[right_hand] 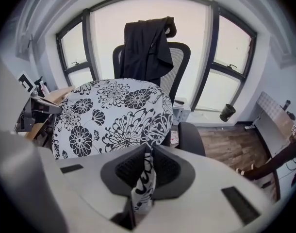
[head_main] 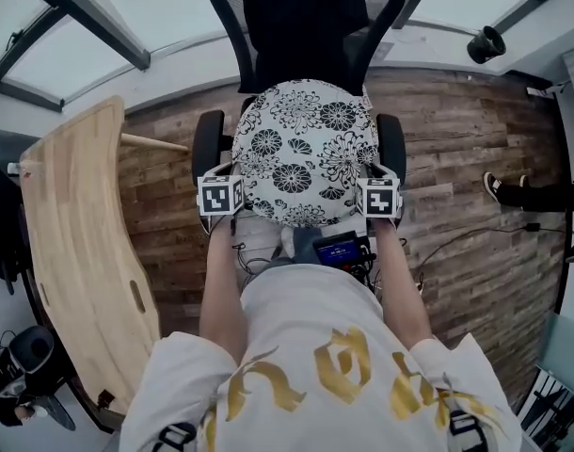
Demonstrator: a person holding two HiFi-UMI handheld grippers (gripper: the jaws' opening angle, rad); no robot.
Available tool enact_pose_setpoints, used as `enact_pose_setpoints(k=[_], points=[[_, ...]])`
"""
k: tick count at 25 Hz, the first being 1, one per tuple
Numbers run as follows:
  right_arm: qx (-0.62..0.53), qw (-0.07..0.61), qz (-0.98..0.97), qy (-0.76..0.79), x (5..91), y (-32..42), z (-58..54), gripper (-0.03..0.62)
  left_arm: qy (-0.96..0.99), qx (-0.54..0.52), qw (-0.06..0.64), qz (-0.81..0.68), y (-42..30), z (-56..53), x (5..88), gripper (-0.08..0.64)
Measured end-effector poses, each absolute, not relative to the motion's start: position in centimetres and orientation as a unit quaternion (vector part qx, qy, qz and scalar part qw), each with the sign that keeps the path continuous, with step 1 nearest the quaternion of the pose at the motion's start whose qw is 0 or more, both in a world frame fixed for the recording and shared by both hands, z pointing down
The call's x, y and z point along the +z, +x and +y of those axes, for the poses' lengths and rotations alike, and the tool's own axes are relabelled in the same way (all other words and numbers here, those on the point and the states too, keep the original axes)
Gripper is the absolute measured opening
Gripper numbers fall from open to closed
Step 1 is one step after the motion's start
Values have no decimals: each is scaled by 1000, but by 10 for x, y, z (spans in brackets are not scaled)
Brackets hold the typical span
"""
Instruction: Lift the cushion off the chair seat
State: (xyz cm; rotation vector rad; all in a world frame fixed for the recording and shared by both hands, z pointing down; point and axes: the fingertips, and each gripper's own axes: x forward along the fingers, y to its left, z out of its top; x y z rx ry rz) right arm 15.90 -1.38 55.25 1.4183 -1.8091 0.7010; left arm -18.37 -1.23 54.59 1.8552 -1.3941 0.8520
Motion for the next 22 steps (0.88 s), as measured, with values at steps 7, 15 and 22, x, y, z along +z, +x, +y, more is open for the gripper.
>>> enact_pose_setpoints(k=[7, 15, 22], points=[[280, 351, -696, 560, 547, 162, -5, 38, 715, 315, 319, -536, -183, -9, 535, 18], [267, 337, -703, 566, 540, 165, -1, 38, 716, 306, 319, -541, -186, -4, 530, 18], [256, 344, -700, 571, 534, 166, 1, 34, 716, 305, 321, -540, -186, 2, 530, 18]])
